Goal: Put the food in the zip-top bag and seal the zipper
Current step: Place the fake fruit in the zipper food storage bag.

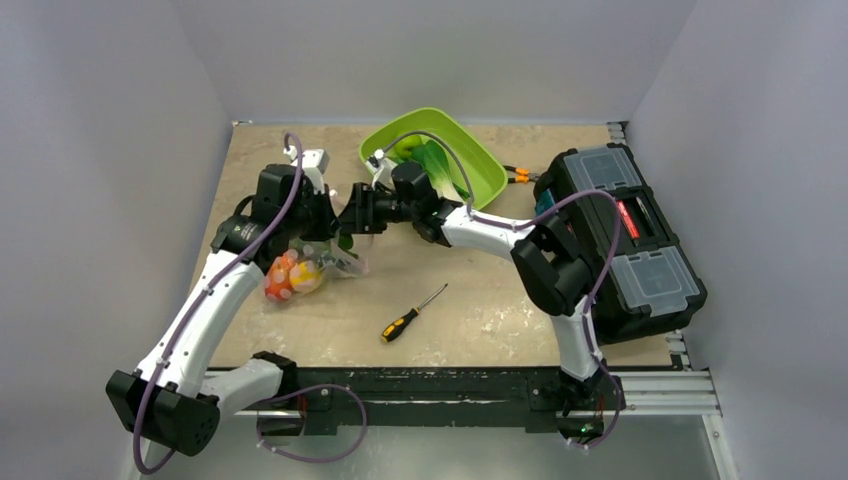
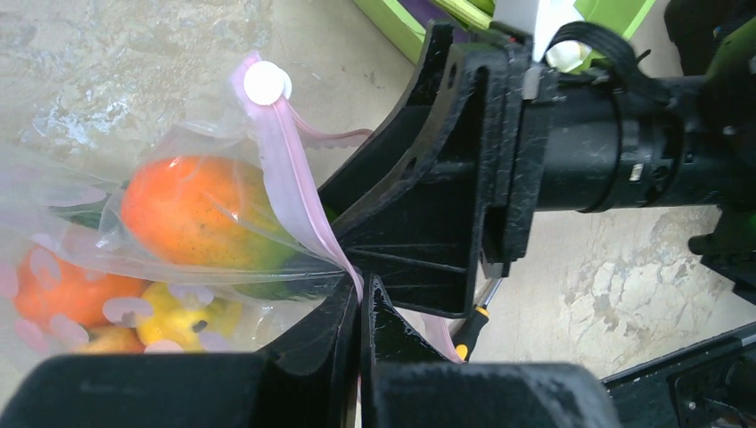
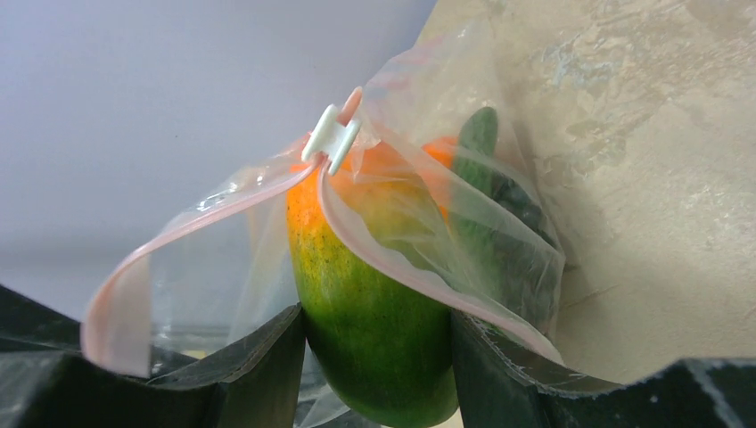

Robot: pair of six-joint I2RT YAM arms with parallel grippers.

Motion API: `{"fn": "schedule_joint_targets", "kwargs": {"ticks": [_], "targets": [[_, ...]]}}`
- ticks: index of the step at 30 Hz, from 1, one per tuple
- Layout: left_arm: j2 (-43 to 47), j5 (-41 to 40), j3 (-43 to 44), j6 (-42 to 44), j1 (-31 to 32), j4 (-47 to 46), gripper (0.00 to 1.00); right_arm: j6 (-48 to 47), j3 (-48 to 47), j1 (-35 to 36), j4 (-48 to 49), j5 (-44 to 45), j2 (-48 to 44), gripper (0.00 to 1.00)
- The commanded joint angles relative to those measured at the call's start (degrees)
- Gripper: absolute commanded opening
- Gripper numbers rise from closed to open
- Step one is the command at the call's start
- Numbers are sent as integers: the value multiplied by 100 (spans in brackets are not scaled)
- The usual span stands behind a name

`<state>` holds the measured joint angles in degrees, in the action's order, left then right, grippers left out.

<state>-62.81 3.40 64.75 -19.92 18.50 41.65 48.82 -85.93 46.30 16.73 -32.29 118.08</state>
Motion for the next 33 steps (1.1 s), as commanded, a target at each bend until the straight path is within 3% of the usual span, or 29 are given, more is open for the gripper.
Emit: {"fn": "schedule_joint_targets", "kwargs": {"ticks": [1, 16, 33], "targets": [[223, -26, -15, 85, 38, -269, 0, 14, -211, 113, 261, 23, 9, 15], [329, -94, -44, 107, 56, -306, 0, -69, -423, 453, 121, -99, 385, 28], [365, -156, -88, 163, 140, -383, 0, -219, -994, 400, -12, -206, 659, 69]]}}
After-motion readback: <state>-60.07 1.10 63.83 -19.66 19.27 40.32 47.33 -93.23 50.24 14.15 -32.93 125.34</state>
